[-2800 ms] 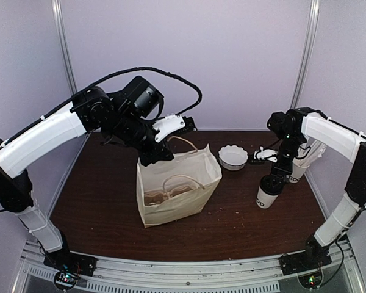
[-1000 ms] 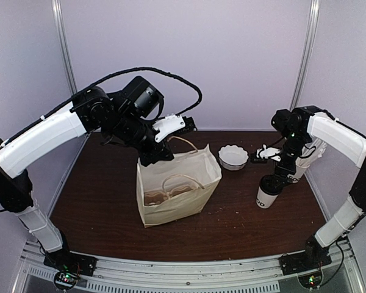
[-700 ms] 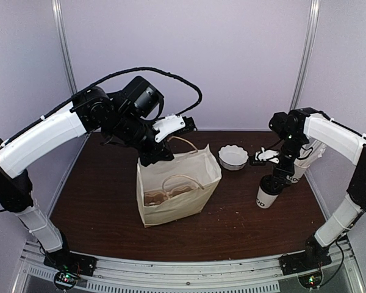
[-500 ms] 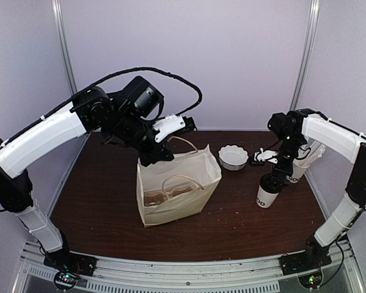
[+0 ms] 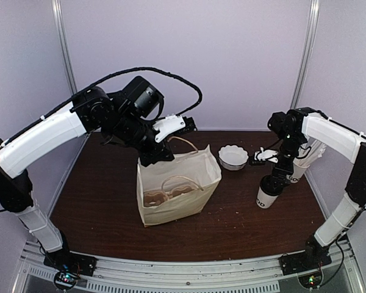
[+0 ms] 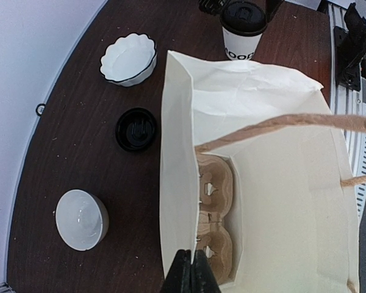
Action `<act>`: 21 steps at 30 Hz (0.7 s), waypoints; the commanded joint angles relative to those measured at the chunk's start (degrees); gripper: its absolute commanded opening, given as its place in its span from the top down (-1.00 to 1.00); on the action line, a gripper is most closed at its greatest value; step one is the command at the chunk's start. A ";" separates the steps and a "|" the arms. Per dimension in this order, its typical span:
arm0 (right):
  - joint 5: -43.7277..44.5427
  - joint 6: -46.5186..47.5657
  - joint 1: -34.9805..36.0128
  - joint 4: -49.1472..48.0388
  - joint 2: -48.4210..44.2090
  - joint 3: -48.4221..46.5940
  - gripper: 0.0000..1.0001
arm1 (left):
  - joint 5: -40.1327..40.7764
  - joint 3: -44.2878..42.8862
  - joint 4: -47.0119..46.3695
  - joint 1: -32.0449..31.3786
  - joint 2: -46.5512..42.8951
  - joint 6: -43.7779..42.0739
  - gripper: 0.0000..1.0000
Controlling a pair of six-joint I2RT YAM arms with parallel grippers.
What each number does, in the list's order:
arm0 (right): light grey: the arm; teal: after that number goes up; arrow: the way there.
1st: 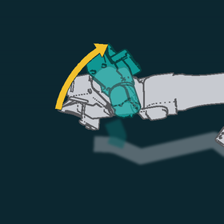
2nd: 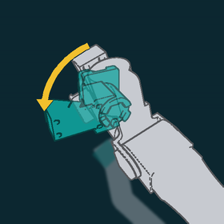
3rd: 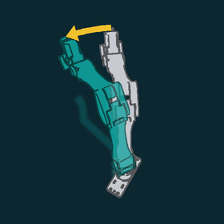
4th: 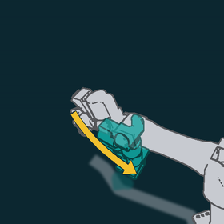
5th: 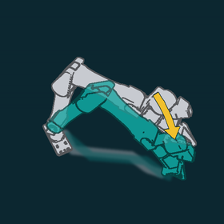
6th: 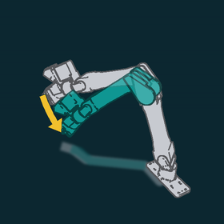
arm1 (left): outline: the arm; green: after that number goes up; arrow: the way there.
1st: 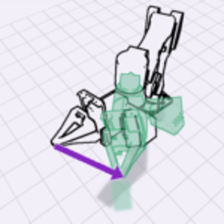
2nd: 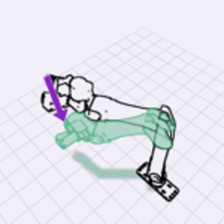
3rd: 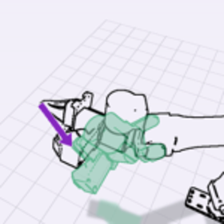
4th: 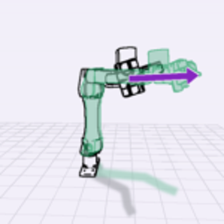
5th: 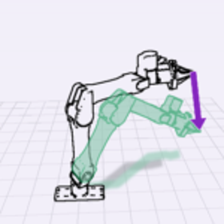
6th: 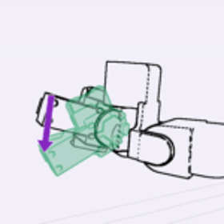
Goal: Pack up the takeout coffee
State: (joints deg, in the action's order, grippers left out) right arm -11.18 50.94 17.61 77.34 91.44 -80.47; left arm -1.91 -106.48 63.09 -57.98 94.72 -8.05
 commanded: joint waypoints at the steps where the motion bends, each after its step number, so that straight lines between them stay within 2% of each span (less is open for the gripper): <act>1: -1.06 -0.02 0.07 3.07 -3.03 -2.09 -0.99 | -1.16 0.57 -1.13 0.02 0.46 -0.65 1.00; 21: 1.98 0.55 -0.03 -0.29 3.32 -0.28 -0.99 | -1.78 1.80 -1.11 0.00 -0.21 -0.03 1.00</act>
State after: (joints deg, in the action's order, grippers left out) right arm -10.28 51.07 17.58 77.43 93.76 -81.12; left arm -2.63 -105.16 63.07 -57.98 94.91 -8.03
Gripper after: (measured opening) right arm 0.994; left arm 0.009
